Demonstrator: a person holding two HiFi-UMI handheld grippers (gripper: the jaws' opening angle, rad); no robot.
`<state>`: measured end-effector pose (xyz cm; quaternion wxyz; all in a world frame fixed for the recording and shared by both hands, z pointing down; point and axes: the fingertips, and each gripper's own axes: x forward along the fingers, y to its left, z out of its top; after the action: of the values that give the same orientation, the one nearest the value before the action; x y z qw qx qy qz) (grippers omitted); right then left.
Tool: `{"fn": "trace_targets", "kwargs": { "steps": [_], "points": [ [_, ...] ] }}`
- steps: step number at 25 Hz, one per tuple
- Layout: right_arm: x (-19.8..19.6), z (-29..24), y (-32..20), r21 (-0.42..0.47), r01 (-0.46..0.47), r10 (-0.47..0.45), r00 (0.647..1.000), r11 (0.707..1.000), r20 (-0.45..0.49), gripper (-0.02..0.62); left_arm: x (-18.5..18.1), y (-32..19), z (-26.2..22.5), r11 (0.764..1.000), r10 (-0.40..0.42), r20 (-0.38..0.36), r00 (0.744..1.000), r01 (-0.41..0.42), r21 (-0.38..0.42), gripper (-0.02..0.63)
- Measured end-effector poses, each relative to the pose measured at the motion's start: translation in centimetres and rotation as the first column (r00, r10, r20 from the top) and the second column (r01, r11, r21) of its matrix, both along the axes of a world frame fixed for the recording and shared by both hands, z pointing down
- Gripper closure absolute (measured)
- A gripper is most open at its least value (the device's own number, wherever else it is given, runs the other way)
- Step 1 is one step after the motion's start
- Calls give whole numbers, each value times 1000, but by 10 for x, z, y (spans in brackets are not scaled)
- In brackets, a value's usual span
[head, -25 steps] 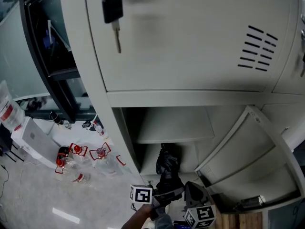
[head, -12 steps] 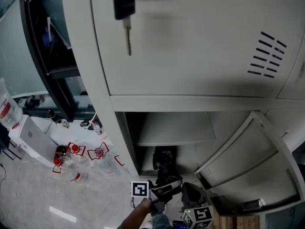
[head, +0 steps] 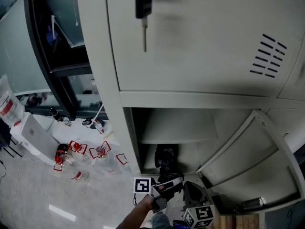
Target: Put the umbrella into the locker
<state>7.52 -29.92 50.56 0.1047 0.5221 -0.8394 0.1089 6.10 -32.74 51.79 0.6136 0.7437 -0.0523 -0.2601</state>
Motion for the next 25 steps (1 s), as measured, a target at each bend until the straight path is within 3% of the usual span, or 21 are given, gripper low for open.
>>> {"fn": "trace_targets", "kwargs": {
  "steps": [7, 11, 19, 23, 25],
  "points": [
    [3, -4, 12, 15, 1, -1, 1000, 1000, 0, 594, -12, -8, 16, 991, -129, 186, 974, 132, -3, 258],
    [5, -9, 21, 16, -9, 9, 1000, 1000, 0, 594, -25, -6, 18, 977, -199, 227, 953, 210, -25, 256],
    [6, -15, 48, 34, -19, 19, 1000, 999, 2, 595, -51, 12, 17, 950, -306, 336, 891, 309, 46, 255],
    [6, -17, 57, 48, -12, 12, 1000, 999, 1, 594, -67, 28, 19, 926, -375, 388, 842, 358, 119, 256],
    [5, -19, 60, 56, -11, 11, 1000, 998, -1, 595, -77, 38, 21, 907, -421, 445, 791, 380, 182, 256]
  ]
}}
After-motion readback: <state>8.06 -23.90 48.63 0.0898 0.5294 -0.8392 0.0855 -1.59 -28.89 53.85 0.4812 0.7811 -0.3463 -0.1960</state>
